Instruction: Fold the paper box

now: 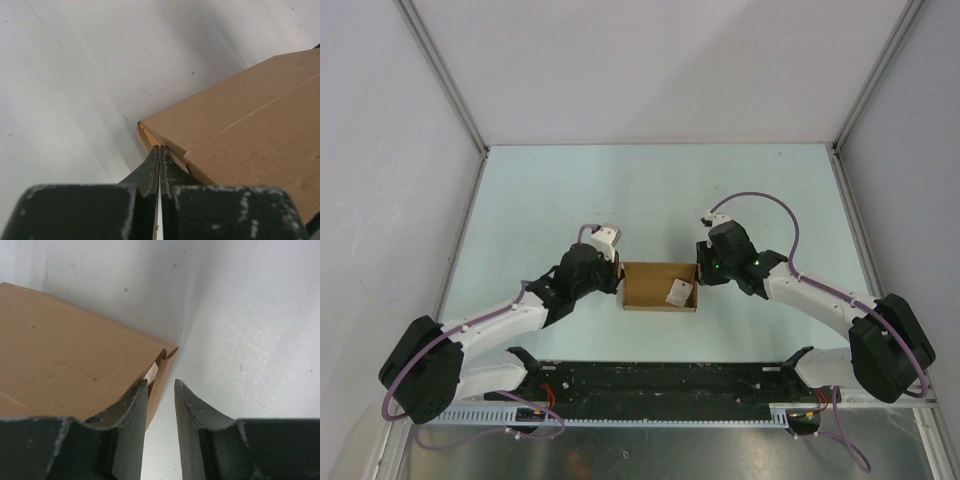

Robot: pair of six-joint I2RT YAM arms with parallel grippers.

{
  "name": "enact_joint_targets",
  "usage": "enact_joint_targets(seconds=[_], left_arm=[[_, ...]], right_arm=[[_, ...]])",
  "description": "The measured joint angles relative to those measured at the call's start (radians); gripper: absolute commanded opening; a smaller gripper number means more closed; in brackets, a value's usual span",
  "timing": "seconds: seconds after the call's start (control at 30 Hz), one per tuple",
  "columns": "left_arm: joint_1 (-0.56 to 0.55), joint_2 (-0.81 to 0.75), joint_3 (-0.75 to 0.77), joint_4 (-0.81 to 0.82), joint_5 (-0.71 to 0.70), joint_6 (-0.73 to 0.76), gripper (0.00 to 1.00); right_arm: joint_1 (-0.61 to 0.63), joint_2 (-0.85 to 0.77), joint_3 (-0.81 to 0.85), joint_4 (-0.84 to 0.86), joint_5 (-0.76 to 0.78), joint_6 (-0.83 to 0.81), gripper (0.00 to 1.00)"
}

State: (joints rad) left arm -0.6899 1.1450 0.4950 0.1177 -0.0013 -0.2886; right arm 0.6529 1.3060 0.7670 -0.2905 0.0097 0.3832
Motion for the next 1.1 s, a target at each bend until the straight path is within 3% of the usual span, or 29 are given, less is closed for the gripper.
enact_joint_targets(seconds=[0.23, 0.6, 0.9, 0.97, 1.1], left_arm=[[-0.010, -0.014, -0.008, -0.018, -0.028, 0.000, 0.02], [-0.017, -0.211, -0.008, -0.121, -0.127, -0.001, 0.04], [-0.019, -0.223, -0.008, -0.195, -0.228, -0.005, 0.05], [-0.019, -0.237, -0.008, -0.222, -0.279, -0.011, 0.14], [-0.019, -0.338, -0.008, -0.259, -0.366, -0.029, 0.17]], right_arm=[[0.006, -0.004, 0.000, 0.008, 0.010, 0.000, 0.34], [0.006, -0.108, 0.000, -0.037, 0.090, 0.001, 0.33], [0.003, -0.108, 0.000, -0.060, 0.141, 0.007, 0.34], [-0.008, -0.109, 0.000, -0.068, 0.159, 0.009, 0.35], [-0.051, -0.136, 0.000, -0.091, 0.202, 0.018, 0.35]])
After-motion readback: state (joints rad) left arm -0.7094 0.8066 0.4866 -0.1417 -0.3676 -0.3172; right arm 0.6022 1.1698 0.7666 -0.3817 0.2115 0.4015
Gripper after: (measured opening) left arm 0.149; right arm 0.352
